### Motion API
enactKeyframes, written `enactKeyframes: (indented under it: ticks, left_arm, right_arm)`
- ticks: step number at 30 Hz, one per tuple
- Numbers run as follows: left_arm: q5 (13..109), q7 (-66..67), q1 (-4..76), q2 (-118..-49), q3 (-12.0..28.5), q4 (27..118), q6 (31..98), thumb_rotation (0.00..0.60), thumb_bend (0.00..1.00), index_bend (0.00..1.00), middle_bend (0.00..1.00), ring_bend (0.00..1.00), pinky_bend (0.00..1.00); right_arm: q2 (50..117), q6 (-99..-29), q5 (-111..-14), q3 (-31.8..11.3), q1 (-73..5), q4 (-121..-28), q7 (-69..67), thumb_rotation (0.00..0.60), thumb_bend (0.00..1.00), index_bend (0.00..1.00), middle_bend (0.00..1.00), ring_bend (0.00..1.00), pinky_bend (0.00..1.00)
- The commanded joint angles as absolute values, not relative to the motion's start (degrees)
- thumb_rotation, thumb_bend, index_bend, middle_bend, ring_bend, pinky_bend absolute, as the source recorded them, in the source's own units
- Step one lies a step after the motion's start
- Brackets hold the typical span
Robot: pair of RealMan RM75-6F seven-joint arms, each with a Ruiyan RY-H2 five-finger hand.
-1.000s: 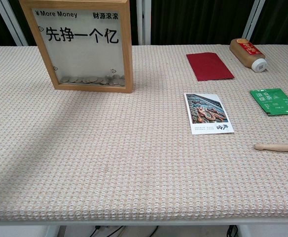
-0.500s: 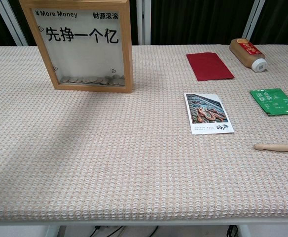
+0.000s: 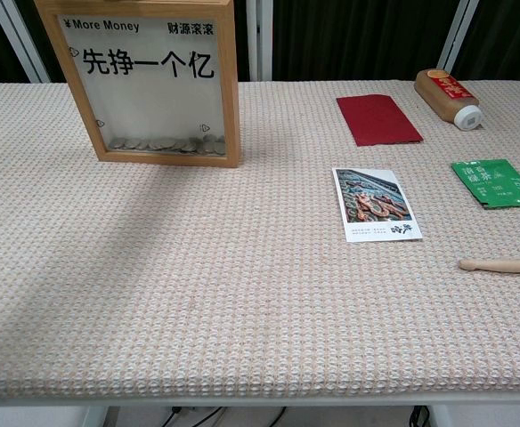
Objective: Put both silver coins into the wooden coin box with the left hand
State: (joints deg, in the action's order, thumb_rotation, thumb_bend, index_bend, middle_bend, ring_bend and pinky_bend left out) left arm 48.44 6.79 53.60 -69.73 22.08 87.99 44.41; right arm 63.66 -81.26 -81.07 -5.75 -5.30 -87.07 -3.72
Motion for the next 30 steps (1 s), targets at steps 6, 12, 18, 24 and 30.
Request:
enactKeyframes:
  ticks: [6, 12, 18, 24, 30]
  left_arm:
    - [48.22, 6.34, 54.37, -70.32, 20.96, 86.99, 44.2, 0.6, 0.47, 0.64, 0.31, 0.1, 0.09]
    - [48.03, 6.07, 54.65, -70.19, 20.19, 86.75, 43.91, 0.6, 0.47, 0.64, 0.31, 0.1, 0.09]
    - [49.32, 5.23, 54.6, -70.21, 19.78, 86.45, 44.32, 0.6, 0.45, 0.5, 0.3, 0.1, 0.09]
    - [53.39, 2.5, 53.77, -70.55, 19.79, 85.86, 45.89, 0.6, 0.42, 0.26, 0.29, 0.1, 0.08]
    - [59.61, -0.21, 51.18, -70.13, 19.9, 87.79, 51.82, 0.6, 0.41, 0.24, 0.28, 0.1, 0.09]
  right_arm:
    - [63.61, -81.39, -80.81, -5.79, -5.13, -86.87, -3.91, 0.6, 0.28, 0.0, 0.0, 0.0, 0.0]
    - [63.72, -81.16, -80.74, -5.74, -5.2, -86.83, -3.8, 0.6, 0.27, 0.0, 0.0, 0.0, 0.0]
    - [63.8, -80.96, -80.81, -5.72, -5.37, -87.04, -3.43, 0.6, 0.28, 0.0, 0.0, 0.0, 0.0]
    - [63.77, -80.98, -80.47, -5.84, -5.32, -87.07, -3.31, 0.6, 0.28, 0.0, 0.0, 0.0, 0.0]
    - [63.82, -81.13, -80.7, -5.82, -5.33, -87.1, -3.38, 0.6, 0.29, 0.0, 0.0, 0.0, 0.0]
